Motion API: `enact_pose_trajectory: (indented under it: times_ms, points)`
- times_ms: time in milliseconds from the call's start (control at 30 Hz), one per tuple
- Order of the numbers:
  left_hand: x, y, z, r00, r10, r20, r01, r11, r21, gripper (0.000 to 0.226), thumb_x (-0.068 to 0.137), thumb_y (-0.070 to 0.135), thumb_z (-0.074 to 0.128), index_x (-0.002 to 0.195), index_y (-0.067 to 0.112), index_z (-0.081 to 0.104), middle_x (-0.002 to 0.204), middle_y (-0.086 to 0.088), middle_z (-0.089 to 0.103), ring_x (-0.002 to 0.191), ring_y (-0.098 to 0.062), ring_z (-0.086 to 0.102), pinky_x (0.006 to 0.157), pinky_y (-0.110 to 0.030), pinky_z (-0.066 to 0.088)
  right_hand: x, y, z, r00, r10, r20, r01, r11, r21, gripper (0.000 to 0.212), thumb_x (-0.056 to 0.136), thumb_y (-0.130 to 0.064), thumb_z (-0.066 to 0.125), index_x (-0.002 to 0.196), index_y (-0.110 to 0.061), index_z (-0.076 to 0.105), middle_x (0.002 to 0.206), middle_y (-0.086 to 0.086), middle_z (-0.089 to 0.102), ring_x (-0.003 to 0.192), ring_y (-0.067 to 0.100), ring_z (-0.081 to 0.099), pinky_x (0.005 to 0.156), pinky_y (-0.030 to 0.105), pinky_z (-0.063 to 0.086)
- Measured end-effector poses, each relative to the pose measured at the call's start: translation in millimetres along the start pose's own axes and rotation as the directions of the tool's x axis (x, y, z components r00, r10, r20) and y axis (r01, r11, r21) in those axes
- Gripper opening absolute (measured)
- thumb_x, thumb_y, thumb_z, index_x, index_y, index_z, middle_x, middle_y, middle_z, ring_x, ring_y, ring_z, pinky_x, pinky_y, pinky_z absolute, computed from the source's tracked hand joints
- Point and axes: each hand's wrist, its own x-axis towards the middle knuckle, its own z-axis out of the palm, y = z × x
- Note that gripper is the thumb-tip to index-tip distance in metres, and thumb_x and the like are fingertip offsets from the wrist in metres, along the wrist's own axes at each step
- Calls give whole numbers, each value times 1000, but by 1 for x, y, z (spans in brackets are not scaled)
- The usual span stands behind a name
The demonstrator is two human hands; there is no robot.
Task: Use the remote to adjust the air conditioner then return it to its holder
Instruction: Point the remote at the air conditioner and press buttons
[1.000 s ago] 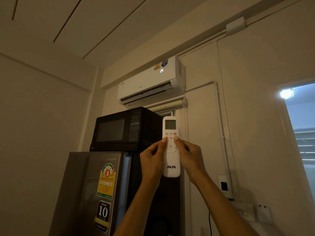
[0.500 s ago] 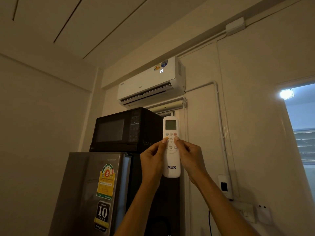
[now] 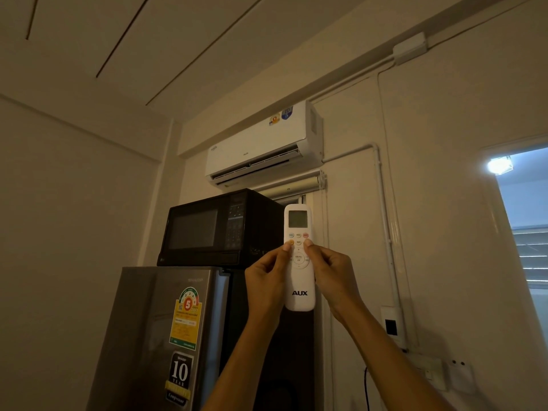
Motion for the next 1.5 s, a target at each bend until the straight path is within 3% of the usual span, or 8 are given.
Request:
enact_pose_trajectory:
  times_ms: [267, 1500]
  points:
    - [-1, 2, 0, 1000, 7, 6, -7, 1000, -3, 11, 89, 22, 54, 87, 25, 64, 84, 1, 70, 62, -1, 69, 49, -12, 52, 0, -1, 0, 1000, -2, -4, 2, 1000, 6, 16, 86, -34, 53, 92, -21, 62, 84, -5, 65, 67, 5, 64, 46, 9, 49]
    - [-2, 4, -2, 1000, 11, 10, -10, 1000, -9, 12, 89, 21, 55, 86, 28, 64, 86, 1, 70, 65, -3, 70, 50, -14, 54, -2, -4, 2, 1000, 7, 10, -8, 1000, 7, 17, 87, -33, 53, 95, -21, 62, 86, -4, 66, 71, 7, 66, 53, 14, 52]
